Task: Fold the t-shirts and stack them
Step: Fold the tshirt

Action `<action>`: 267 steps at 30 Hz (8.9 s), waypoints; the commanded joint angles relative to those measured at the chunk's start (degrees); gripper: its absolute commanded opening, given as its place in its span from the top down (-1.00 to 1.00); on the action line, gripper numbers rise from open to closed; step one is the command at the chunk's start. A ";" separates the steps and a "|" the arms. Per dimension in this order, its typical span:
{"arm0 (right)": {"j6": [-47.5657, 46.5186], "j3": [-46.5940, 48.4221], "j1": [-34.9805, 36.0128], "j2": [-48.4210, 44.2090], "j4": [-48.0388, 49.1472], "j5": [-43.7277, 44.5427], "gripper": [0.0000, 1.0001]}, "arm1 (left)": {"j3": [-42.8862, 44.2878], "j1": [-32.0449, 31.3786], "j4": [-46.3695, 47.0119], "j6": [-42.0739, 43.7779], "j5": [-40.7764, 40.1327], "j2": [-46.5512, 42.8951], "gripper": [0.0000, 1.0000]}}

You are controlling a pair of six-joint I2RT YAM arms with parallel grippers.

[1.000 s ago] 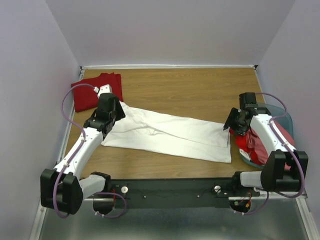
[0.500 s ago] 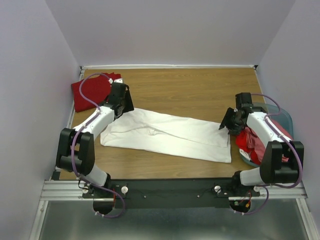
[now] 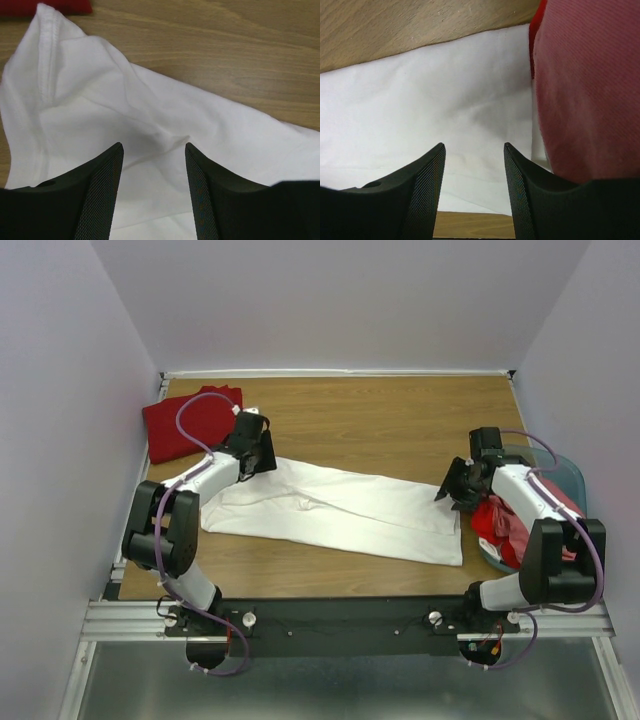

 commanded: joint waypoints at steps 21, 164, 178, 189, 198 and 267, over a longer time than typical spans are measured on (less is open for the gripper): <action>0.84 -0.62 2.03 1.89 2.84 -2.67 -0.14 | -2.05 -6.16 1.00 -0.51 0.00 3.74 0.09; 1.46 4.04 12.31 12.00 4.77 -3.47 -0.15 | -18.16 -11.43 -10.78 -16.69 -2.55 -30.80 -0.41; 1.54 3.69 12.23 11.12 4.60 -3.38 -0.15 | -8.29 -9.85 -1.56 -9.83 -3.70 -10.41 -0.41; 1.55 3.95 12.31 12.17 4.69 -3.11 -0.15 | -18.75 -9.85 -4.28 -10.53 -1.51 -20.25 -0.41; 2.34 4.83 12.31 12.00 4.60 -0.30 -0.15 | -15.87 -9.33 -8.06 -11.42 -2.20 -25.44 -0.41; -0.56 6.41 8.45 12.18 4.69 6.38 -0.36 | -2.67 12.39 2.75 -2.10 -2.55 1.80 -0.15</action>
